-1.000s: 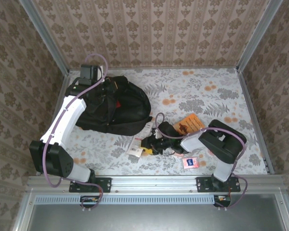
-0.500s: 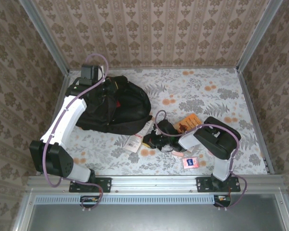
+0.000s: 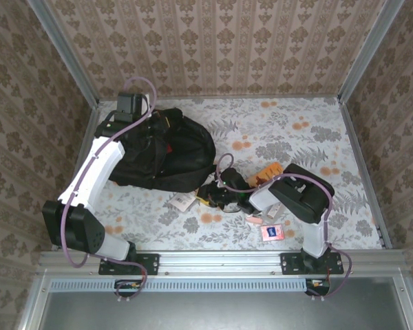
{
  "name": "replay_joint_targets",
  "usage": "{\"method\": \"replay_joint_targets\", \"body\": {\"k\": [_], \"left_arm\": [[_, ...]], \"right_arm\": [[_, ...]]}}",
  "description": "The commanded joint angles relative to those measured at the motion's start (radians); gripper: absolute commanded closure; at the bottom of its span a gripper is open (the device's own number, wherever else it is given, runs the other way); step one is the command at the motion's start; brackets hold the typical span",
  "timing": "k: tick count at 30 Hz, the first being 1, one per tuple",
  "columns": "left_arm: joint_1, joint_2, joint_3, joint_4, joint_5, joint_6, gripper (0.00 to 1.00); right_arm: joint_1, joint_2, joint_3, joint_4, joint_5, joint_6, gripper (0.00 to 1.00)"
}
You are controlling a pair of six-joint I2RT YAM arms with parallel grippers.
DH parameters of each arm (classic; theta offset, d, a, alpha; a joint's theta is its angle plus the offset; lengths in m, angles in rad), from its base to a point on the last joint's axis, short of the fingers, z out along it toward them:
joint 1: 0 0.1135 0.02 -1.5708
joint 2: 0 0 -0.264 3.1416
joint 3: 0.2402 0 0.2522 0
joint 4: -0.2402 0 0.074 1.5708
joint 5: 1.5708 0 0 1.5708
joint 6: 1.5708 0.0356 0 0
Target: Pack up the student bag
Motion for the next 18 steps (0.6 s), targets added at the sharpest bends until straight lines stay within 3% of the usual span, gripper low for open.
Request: {"method": "replay_joint_targets", "body": {"k": [1, 4, 10, 18], "left_arm": [[-0.009, -0.001, 0.000, 0.035, -0.005, 0.020, 1.00], [-0.011, -0.003, 0.001, 0.035, -0.006, 0.022, 1.00], [-0.011, -0.005, 0.005, 0.030, -0.016, 0.027, 1.00], [-0.003, -0.021, 0.011, 0.026, -0.041, 0.036, 1.00]], "right_arm": [[-0.001, 0.043, 0.016, 0.052, 0.083, 0.018, 0.87], [0.000, 0.042, 0.007, 0.061, 0.088, 0.018, 1.00], [0.000, -0.021, -0.041, 0.039, 0.102, 0.002, 1.00], [-0.012, -0.244, -0.151, -0.195, 0.152, -0.053, 1.00]]}}
